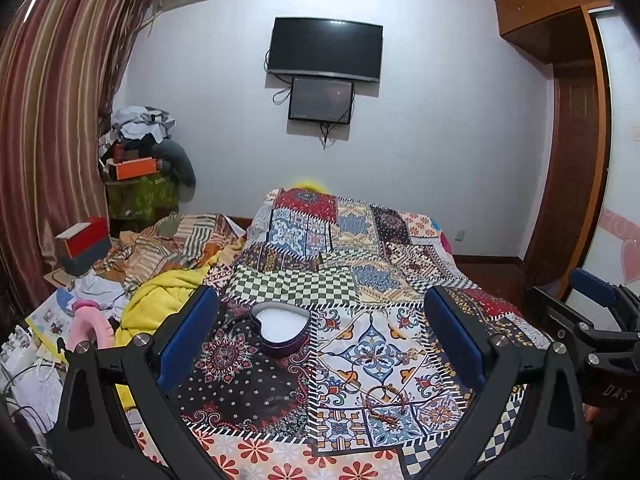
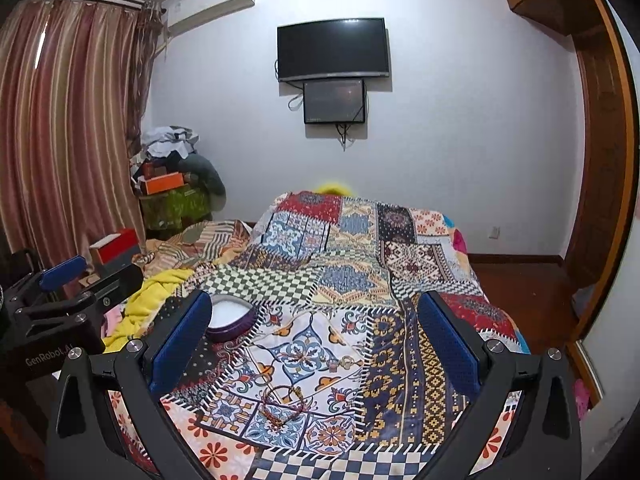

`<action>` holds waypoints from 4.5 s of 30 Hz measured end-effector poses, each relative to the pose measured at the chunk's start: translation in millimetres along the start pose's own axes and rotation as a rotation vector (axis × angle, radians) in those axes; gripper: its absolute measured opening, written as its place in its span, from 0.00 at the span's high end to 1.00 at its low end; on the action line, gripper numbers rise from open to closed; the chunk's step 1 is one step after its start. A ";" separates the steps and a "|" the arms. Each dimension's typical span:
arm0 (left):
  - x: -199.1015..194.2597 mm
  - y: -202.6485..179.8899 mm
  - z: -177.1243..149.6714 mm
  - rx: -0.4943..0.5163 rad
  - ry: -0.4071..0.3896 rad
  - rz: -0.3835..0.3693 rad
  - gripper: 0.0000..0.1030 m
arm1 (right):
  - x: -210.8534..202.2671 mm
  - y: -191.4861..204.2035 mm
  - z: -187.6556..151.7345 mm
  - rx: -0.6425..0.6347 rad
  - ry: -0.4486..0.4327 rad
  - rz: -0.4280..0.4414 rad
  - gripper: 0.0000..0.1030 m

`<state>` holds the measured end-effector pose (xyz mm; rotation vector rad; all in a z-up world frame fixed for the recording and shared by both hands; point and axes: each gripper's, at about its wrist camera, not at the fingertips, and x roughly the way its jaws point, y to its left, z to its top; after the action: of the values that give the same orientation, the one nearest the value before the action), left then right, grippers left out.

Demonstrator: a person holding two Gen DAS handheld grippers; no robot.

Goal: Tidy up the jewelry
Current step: 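Lower both tools toward the jewelry scattered beside the purple heart tin, then grasp the red-gold braided bracelet with the right tool while the left tool grasps a silver ring, then carry both items over the heart tin and open both tools to drop them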

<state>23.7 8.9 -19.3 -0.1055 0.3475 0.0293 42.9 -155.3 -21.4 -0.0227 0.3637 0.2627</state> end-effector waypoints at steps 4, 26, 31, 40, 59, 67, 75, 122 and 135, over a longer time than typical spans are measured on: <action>20.2 4.1 -6.1 -0.006 0.051 0.010 0.00 | 18.1 -3.5 -8.6 -0.003 0.050 -0.003 0.01; 135.2 54.6 -84.1 -0.067 0.473 0.060 0.00 | 153.3 -3.5 -95.5 -0.060 0.594 0.212 0.04; 140.0 55.1 -92.2 -0.049 0.498 0.056 0.00 | 166.6 2.3 -110.1 -0.059 0.702 0.286 0.14; 138.1 42.1 -95.0 0.029 0.490 0.043 0.00 | 173.3 12.0 -123.7 -0.108 0.756 0.316 0.12; 141.5 28.0 -105.7 0.034 0.549 -0.002 0.00 | 177.9 -6.3 -117.8 -0.101 0.719 0.296 0.75; 169.8 -5.7 -118.5 0.075 0.663 -0.127 0.17 | 172.8 -17.5 -116.5 -0.058 0.713 0.310 0.91; 191.5 -21.6 -123.1 0.094 0.695 -0.131 0.35 | 159.6 -35.4 -105.6 -0.013 0.654 0.294 0.91; 148.9 37.4 -5.1 0.050 0.368 -0.042 0.80 | 159.6 16.0 13.4 -0.054 0.332 0.353 0.91; 174.5 78.1 6.3 0.000 0.336 0.026 0.80 | 202.2 59.5 26.9 -0.034 0.323 0.434 0.91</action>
<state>186.2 89.1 -80.6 -0.1062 0.6841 0.0372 219.1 -45.5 -66.4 -0.0192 0.6858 0.6993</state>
